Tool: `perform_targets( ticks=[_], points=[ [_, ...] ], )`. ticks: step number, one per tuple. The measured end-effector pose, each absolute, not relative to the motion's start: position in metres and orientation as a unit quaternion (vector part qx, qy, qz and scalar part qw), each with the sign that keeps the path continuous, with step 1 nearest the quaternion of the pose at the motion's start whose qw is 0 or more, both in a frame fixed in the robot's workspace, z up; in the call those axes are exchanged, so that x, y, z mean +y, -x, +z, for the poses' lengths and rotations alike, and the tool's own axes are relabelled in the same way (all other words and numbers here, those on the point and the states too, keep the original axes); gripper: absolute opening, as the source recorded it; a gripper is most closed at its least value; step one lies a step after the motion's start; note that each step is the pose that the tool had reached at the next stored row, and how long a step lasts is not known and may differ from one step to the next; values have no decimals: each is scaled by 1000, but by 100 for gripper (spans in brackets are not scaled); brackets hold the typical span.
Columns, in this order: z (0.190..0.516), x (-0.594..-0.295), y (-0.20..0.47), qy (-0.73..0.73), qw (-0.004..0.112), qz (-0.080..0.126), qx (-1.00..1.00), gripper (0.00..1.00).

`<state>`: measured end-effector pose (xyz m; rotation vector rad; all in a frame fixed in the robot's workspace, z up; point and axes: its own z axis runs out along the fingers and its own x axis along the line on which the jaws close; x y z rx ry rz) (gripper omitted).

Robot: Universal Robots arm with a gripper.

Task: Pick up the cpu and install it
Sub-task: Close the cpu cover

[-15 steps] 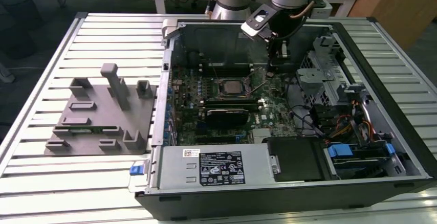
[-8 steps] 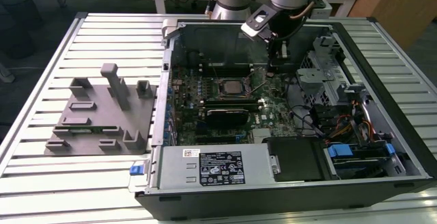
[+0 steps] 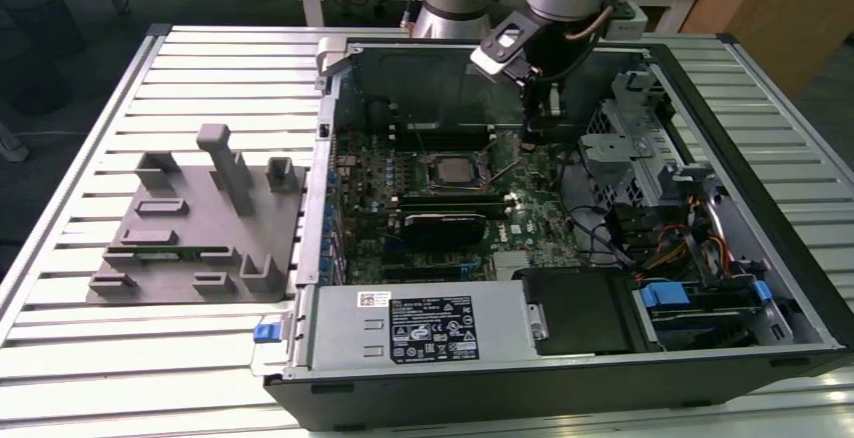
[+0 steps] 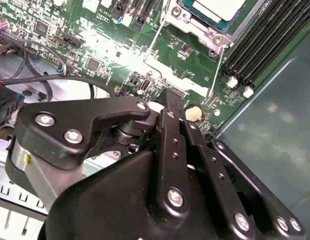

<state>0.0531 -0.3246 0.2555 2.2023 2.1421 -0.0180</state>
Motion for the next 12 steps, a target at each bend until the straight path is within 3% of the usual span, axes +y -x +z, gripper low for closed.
perform_targets(
  ticks=[12],
  points=[
    [244, -325, -53, -716, 35, -6, 697, 11]
  ],
)
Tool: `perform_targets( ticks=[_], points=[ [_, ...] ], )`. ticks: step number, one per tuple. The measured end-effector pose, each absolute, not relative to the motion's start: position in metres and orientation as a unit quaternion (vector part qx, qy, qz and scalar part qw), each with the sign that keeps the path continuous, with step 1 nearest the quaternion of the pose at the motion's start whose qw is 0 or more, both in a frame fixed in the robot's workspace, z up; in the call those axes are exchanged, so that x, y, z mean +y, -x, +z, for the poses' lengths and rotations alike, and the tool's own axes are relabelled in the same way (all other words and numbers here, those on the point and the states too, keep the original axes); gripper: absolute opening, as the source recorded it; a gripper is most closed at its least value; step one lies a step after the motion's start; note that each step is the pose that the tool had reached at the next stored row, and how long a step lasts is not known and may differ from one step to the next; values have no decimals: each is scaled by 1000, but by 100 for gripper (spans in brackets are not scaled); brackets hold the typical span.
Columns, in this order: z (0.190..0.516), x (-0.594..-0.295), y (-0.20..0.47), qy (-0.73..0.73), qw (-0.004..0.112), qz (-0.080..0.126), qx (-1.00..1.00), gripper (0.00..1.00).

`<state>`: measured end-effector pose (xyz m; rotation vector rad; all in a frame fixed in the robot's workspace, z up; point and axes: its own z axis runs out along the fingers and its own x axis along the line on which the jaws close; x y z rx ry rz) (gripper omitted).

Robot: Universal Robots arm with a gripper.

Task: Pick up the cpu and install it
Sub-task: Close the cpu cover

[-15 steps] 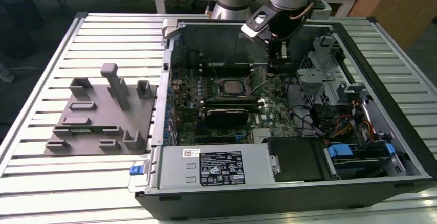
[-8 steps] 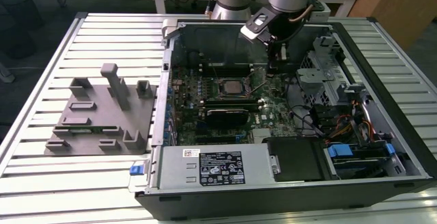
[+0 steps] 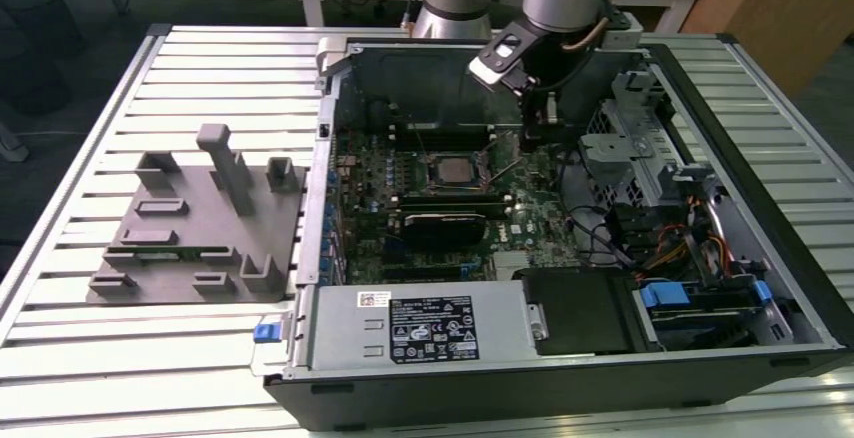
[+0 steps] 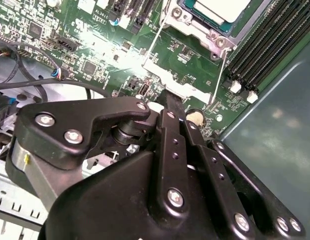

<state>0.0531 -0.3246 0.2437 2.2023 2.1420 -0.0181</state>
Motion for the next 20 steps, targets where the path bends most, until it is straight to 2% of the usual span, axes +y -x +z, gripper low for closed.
perform_targets(
  ticks=[20],
  points=[
    [238, -325, -47, -716, 35, -6, 697, 11]
  ],
)
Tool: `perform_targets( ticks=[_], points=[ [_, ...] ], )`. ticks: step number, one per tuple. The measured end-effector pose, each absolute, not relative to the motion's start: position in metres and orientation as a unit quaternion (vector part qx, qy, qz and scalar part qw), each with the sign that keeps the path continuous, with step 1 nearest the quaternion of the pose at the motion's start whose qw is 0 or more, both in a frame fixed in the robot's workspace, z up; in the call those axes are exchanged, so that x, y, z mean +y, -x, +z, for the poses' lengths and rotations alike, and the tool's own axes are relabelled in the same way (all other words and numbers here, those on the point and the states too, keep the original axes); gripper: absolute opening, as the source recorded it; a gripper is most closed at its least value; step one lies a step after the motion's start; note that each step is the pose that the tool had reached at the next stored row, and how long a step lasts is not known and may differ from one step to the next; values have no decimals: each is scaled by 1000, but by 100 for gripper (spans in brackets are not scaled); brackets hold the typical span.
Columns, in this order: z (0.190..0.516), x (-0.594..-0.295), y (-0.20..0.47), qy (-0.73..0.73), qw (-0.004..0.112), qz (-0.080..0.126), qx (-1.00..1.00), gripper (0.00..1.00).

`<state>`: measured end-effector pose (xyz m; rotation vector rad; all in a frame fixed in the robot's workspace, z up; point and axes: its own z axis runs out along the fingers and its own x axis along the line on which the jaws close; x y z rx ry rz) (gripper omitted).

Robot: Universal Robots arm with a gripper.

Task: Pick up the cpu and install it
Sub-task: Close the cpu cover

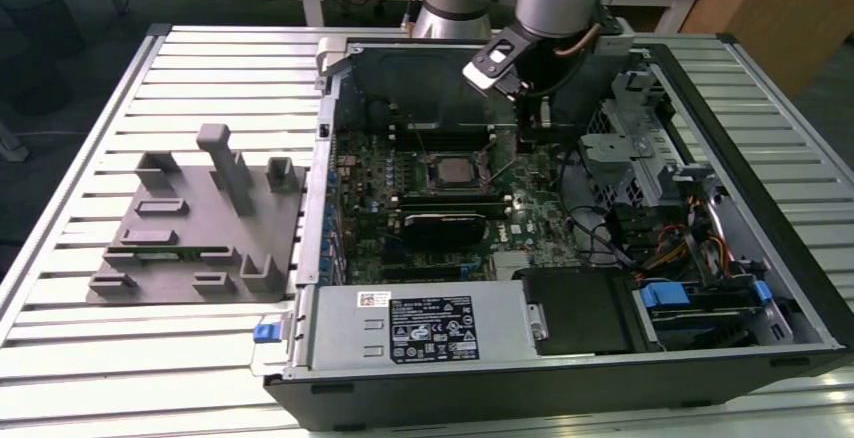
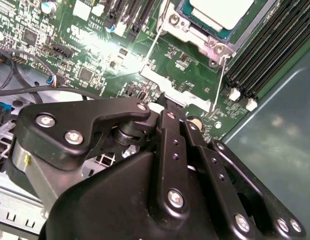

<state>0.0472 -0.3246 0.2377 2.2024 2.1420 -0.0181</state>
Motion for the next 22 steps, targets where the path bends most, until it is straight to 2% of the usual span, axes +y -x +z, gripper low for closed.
perform_targets(
  ticks=[22],
  points=[
    [236, -325, -10, -716, 35, -6, 697, 11]
  ],
)
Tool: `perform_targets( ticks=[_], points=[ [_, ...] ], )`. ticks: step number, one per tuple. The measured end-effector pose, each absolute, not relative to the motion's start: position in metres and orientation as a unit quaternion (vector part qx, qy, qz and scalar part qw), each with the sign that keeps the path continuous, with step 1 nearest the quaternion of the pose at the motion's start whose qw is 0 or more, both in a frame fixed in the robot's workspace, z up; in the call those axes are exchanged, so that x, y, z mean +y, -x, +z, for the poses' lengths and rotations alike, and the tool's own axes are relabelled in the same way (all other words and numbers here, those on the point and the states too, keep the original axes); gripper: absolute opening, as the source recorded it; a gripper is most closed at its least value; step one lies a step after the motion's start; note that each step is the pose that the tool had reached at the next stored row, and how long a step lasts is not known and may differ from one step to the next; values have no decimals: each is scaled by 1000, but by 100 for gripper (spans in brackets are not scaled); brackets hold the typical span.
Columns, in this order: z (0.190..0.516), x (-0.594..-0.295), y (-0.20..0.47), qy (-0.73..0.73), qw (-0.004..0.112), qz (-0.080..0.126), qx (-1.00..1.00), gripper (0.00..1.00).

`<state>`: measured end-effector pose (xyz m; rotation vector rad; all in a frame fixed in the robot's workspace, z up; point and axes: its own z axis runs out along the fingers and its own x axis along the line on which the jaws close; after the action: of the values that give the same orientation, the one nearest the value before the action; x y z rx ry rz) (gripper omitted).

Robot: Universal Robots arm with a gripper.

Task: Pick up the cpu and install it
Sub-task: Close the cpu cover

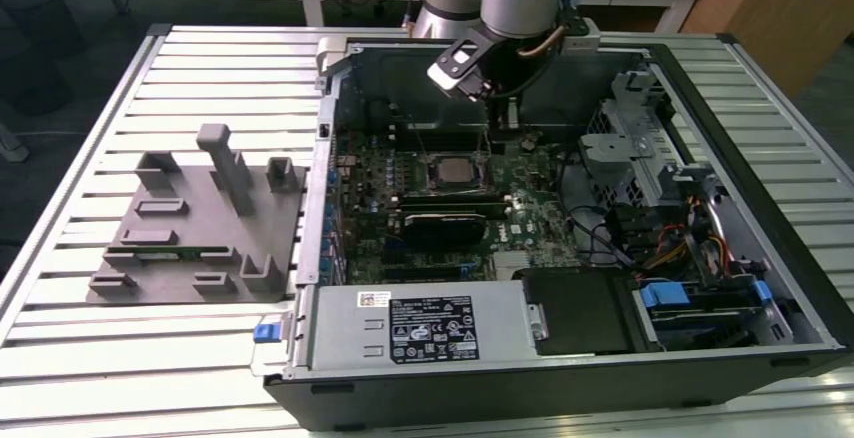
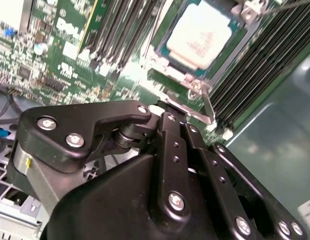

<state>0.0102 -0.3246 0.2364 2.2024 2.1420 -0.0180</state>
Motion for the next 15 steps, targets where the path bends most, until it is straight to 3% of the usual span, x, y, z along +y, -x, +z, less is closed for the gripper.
perform_targets(
  ticks=[15],
  points=[
    [234, -325, 17, -716, 35, -6, 697, 11]
  ],
)
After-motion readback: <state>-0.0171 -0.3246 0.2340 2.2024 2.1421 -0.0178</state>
